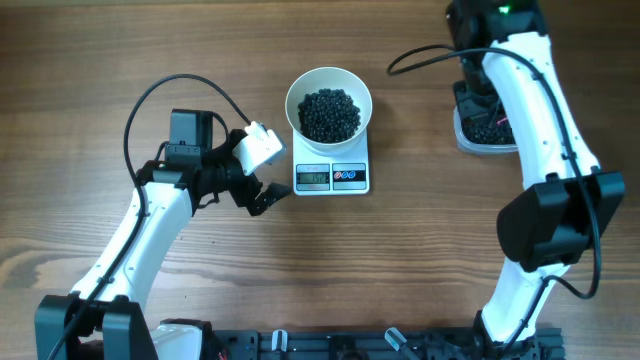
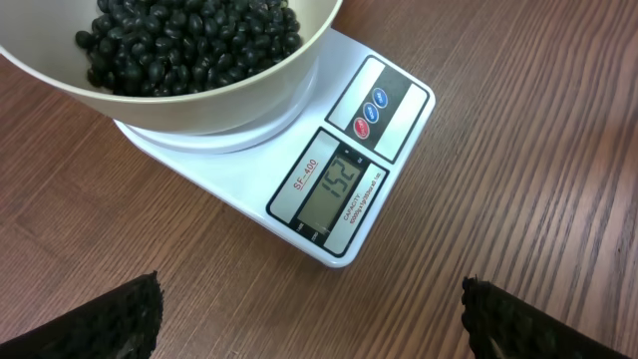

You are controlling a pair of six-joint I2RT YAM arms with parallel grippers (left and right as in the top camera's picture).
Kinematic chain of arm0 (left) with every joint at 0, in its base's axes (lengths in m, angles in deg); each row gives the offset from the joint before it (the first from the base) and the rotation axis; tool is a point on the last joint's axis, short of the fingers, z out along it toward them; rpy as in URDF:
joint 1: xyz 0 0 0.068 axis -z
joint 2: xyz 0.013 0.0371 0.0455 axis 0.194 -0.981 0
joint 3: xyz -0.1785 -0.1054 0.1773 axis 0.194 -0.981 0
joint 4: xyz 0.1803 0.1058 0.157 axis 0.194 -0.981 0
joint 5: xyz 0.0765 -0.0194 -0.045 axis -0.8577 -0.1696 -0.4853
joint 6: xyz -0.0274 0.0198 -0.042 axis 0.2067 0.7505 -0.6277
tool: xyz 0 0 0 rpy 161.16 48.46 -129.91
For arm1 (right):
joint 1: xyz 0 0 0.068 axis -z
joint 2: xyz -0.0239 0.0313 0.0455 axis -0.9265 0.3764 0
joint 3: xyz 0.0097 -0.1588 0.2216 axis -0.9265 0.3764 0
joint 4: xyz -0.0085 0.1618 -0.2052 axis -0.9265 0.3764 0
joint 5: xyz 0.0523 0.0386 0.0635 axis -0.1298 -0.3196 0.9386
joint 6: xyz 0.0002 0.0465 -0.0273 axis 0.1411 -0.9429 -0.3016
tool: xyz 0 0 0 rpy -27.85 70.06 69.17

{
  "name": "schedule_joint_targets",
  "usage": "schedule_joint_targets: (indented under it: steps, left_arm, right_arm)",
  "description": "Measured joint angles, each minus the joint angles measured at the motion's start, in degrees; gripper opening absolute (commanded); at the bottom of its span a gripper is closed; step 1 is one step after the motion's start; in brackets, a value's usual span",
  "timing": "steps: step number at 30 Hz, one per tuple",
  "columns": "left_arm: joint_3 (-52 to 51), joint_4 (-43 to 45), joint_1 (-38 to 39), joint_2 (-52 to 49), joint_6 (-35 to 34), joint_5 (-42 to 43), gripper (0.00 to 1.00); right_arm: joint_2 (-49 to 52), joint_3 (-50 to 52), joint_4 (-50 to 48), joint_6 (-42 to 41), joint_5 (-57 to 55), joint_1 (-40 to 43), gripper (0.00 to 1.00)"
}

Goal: Scoop item into bowl and weigh 150g on scale
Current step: 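Dip the pink scoop into the beans and lift it, then move the scoop over the white bowl and tip it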

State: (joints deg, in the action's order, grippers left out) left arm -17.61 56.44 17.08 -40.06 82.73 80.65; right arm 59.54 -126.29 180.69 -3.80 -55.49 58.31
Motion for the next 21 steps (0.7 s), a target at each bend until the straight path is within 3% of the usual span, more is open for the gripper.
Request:
schedule_joint_targets:
  steps: [7, 12, 17, 21]
  left_arm:
    - [0.0, 0.0, 0.0, 0.0, 0.0, 0.0, 1.0]
    - [0.0, 0.0, 0.0, 0.0, 0.0, 0.0, 1.0]
    - [0.0, 0.0, 0.0, 0.0, 0.0, 0.0, 1.0]
    - [0.0, 0.0, 0.0, 0.0, 0.0, 0.0, 1.0]
  right_arm:
    - [-0.04, -0.04, -3.19, 1.55, 6.01, 0.2, 0.04]
    - [-0.07, -4.42, -7.56, 4.22, 19.21, 0.2, 0.04]
    - [-0.5, -7.69, -17.53, 6.6, 39.36, 0.2, 0.04]
    - [-0.5, -7.69, -20.87, 7.41, 45.77, -1.75, 0.04]
